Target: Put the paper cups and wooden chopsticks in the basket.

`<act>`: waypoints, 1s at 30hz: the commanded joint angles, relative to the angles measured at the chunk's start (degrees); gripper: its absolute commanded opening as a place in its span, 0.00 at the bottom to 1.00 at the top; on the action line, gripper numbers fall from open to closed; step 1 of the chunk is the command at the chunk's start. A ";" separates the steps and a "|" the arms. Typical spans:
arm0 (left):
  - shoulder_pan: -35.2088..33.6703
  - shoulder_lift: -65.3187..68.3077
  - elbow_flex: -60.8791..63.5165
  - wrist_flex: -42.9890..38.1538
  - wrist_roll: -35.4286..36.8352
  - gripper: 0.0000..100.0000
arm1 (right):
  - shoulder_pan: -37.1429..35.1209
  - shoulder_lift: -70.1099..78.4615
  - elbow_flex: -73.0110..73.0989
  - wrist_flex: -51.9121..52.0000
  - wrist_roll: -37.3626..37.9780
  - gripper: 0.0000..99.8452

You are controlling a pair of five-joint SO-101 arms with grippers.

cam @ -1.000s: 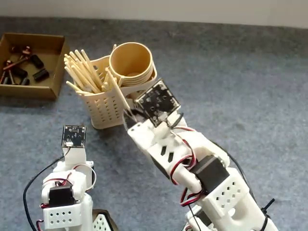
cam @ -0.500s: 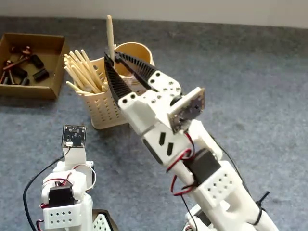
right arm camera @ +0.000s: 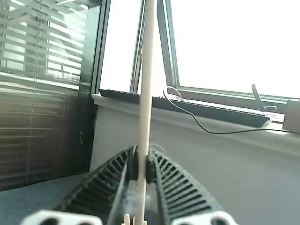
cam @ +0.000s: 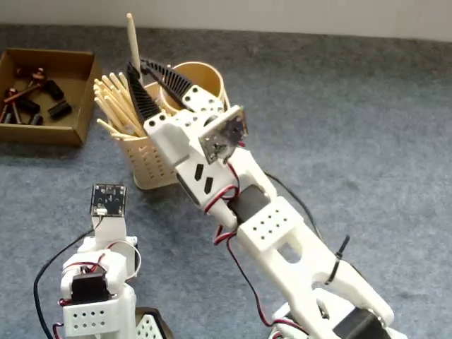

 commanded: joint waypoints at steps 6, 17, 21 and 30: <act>0.84 -0.22 1.10 0.18 -0.18 0.01 | -0.48 2.77 -1.71 1.01 -0.53 0.01; 0.84 -0.22 1.10 0.18 -0.18 0.01 | -0.48 2.95 -2.07 10.59 -0.62 0.13; 0.84 -0.22 1.10 0.18 -0.18 0.01 | -0.48 2.59 -2.15 10.59 -0.62 0.13; 0.84 -0.22 1.10 0.18 -0.18 0.01 | -0.57 -5.85 -2.07 10.68 -0.35 0.01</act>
